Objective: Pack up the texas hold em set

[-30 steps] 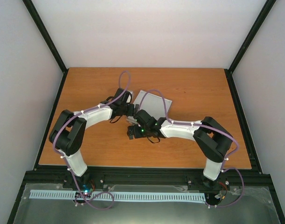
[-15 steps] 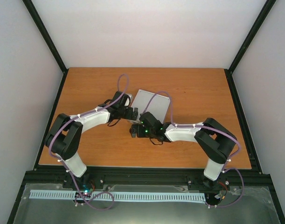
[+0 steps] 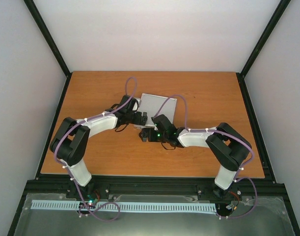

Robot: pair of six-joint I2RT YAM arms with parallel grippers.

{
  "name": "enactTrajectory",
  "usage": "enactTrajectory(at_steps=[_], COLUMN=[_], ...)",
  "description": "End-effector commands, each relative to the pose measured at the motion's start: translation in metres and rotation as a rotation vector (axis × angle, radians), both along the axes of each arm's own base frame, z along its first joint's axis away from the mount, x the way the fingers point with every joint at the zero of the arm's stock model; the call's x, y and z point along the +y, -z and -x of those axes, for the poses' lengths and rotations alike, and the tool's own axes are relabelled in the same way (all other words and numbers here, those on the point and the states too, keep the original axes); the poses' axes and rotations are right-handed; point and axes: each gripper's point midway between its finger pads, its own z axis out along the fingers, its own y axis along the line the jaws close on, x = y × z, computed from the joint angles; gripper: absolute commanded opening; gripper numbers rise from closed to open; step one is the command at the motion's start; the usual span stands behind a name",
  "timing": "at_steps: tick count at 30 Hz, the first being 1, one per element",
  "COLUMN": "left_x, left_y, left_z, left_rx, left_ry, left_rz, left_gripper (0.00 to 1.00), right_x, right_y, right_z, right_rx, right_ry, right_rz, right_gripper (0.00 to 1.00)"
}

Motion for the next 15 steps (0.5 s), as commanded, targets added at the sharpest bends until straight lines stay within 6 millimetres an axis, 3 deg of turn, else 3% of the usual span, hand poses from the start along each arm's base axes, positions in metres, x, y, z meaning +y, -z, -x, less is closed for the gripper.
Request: enactTrajectory(at_steps=[1, 9, 15], left_x=[0.007, 0.005, 0.007], left_y=[0.037, 0.068, 0.072], left_z=[0.015, 0.024, 0.026], left_rx=[0.101, 0.163, 0.176], left_ry=[0.018, 0.025, 0.021], left_rz=[-0.086, -0.116, -0.127], left_gripper=[1.00, 1.00, 1.00], right_x=[-0.022, -0.023, -0.022], right_y=[0.054, 0.051, 0.038], right_z=[0.055, 0.066, 0.070], right_rx=[0.243, 0.288, 0.283], right_ry=[-0.158, -0.262, -0.332], right_rz=[0.086, -0.053, -0.116], right_gripper=[1.00, 1.00, 1.00])
